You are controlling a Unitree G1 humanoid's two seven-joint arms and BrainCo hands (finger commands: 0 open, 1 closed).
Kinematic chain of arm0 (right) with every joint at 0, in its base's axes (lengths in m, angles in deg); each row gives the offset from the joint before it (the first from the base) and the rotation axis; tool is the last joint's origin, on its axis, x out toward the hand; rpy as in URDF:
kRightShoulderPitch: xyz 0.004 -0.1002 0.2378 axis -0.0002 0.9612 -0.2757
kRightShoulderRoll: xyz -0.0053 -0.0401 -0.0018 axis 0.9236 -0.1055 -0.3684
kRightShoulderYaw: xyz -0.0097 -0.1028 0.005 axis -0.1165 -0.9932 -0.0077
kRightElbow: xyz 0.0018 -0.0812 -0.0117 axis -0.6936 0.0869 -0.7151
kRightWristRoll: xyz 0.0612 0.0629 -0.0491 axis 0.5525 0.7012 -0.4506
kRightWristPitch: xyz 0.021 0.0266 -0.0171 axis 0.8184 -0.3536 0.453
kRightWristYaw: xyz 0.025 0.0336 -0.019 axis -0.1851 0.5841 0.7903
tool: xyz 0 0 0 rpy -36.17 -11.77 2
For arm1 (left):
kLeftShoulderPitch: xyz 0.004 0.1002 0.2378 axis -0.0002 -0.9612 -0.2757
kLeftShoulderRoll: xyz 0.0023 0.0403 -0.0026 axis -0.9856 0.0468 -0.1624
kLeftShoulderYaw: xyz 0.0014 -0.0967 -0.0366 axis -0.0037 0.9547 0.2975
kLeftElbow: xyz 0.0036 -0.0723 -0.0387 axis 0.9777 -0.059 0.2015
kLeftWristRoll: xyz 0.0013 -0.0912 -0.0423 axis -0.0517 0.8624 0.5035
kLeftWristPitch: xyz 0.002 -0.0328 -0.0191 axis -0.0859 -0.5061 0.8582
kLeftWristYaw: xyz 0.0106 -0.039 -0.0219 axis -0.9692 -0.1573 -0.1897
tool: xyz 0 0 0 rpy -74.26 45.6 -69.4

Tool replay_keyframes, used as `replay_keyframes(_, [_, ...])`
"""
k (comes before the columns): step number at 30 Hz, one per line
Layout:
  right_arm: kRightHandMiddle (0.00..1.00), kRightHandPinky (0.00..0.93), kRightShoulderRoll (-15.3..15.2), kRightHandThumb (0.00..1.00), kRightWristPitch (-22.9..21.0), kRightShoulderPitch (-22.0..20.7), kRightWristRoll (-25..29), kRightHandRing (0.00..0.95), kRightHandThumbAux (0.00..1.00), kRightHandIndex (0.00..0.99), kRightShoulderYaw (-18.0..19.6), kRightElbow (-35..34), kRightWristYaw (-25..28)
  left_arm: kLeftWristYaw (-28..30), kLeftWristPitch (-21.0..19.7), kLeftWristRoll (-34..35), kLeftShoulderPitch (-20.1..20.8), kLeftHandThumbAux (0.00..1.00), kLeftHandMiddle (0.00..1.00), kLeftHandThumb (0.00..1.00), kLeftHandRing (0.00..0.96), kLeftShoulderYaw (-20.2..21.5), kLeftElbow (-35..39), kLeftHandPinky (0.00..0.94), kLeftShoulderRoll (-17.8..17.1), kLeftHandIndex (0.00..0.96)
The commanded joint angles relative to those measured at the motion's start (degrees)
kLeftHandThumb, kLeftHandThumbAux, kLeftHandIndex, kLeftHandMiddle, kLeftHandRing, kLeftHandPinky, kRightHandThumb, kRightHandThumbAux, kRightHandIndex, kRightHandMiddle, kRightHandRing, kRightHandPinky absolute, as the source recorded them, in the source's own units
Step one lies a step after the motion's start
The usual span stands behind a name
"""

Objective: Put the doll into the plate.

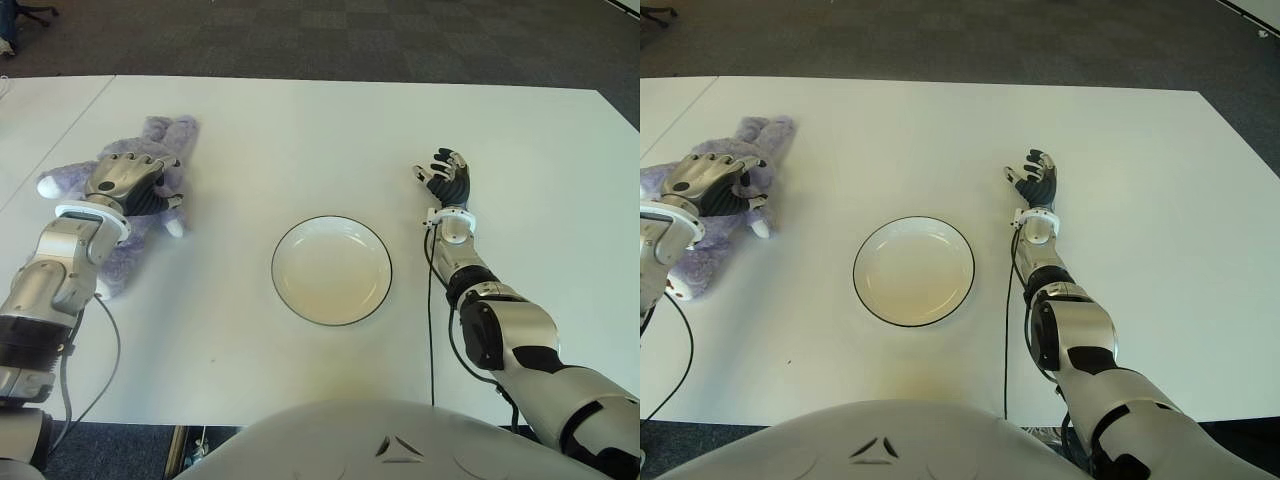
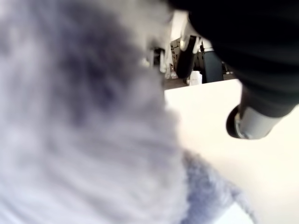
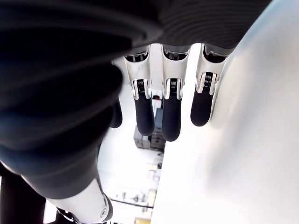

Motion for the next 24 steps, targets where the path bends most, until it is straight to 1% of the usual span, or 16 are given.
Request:
replay_keyframes(1, [0.226,0.255,1.81,0.225,-6.35,9.57,0.12,0.243,0.854,0.198,0.09,6.02,0.02,-3.00,-0.19,-0.88,-4.54,0.476,0.278,0.347,0.262,6.69,7.71,0.212,-1.98,0.144])
replay_keyframes(4, [0.219,0.234,1.79,0.225,-6.43,9.55,0.07,0.232,0.850,0.202,0.06,6.04,-0.14,-3.68,-0.77,-0.90,-6.74,0.466,0.273,0.346,0.263,10.24,11.14,0.228,-1.38,0.134])
replay_keyframes(6, [0.218,0.233,1.66,0.223,-6.62,9.53,-0.20,0.229,0.849,0.200,-0.19,6.09,-0.25,-5.29,-1.26,-1.18,-7.82,0.463,0.272,0.345,0.262,12.46,12.69,0.225,-0.26,0.132])
replay_keyframes(7, [0.217,0.229,1.59,0.209,-6.68,9.51,-0.32,0.226,0.848,0.196,-0.29,6.10,-0.31,-5.95,-1.45,-1.30,-8.19,0.462,0.265,0.339,0.258,13.32,13.26,0.208,0.25,0.124])
replay_keyframes(9, [0.217,0.228,1.50,0.202,-6.76,9.50,-0.48,0.225,0.848,0.194,-0.46,6.12,-0.46,-7.02,-1.56,-1.39,-8.78,0.462,0.263,0.337,0.256,14.69,14.11,0.202,0.93,0.122])
replay_keyframes(10, [0.215,0.224,1.46,0.200,-6.84,9.49,-0.62,0.224,0.844,0.192,-0.60,6.14,-0.59,-8.48,-1.55,-1.61,-8.93,0.463,0.261,0.337,0.256,15.46,14.49,0.197,1.46,0.120])
replay_keyframes(11, [0.213,0.224,1.43,0.185,-6.91,9.49,-0.73,0.222,0.842,0.190,-0.69,6.15,-0.68,-9.54,-1.51,-1.79,-9.04,0.460,0.259,0.335,0.257,16.04,14.76,0.210,1.88,0.122])
replay_keyframes(15, [0.215,0.235,1.41,0.178,-7.00,9.45,-1.07,0.225,0.841,0.189,-0.82,6.16,-0.75,-12.22,-1.61,-2.72,-9.07,0.458,0.253,0.324,0.251,17.23,15.44,0.211,2.96,0.123])
replay_keyframes(20, [0.221,0.242,1.41,0.184,-7.14,9.42,-1.20,0.232,0.840,0.196,-0.78,6.20,-0.65,-15.67,-2.37,-4.69,-8.56,0.456,0.244,0.279,0.241,18.60,17.09,0.223,4.55,0.129])
replay_keyframes(22, [0.222,0.243,1.40,0.185,-7.05,9.47,-1.25,0.233,0.840,0.200,-0.78,6.21,-0.83,-16.41,-2.84,-5.45,-8.21,0.457,0.235,0.258,0.233,19.10,18.52,0.219,5.11,0.125])
replay_keyframes(24, [0.222,0.240,1.39,0.173,-6.96,9.49,-1.35,0.233,0.838,0.195,-0.85,6.21,-0.99,-16.68,-3.14,-5.95,-7.97,0.459,0.221,0.240,0.217,19.41,19.66,0.190,5.40,0.121])
